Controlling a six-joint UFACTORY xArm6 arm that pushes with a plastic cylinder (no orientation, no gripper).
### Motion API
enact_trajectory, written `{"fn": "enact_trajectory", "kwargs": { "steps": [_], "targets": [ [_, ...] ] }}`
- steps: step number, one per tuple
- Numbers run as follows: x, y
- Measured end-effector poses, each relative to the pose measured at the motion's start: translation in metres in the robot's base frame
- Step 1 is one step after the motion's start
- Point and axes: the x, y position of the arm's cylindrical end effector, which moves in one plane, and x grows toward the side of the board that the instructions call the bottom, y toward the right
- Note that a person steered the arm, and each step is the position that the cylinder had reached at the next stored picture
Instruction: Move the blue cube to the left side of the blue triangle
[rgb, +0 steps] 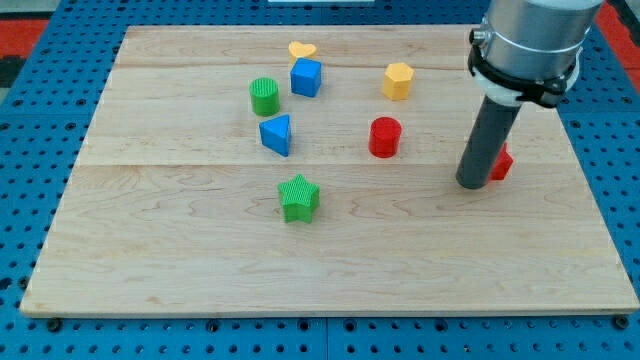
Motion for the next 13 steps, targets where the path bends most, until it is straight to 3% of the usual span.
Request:
{"fn": "enact_trajectory", "kwargs": {
  "steps": [1,3,4,5,6,7,8,9,10,13],
  "targets": [
    [0.017,0.039],
    [-0.058,0.047],
    [-0.053,0.090],
    [-0.137,0.077],
    [-0.193,-0.001],
    [-0.207,-0.099],
    [-0.169,-0.142],
    [-0.186,-0.210],
    [-0.202,-0.252],
    [-0.227,-0.295]
  ]
}}
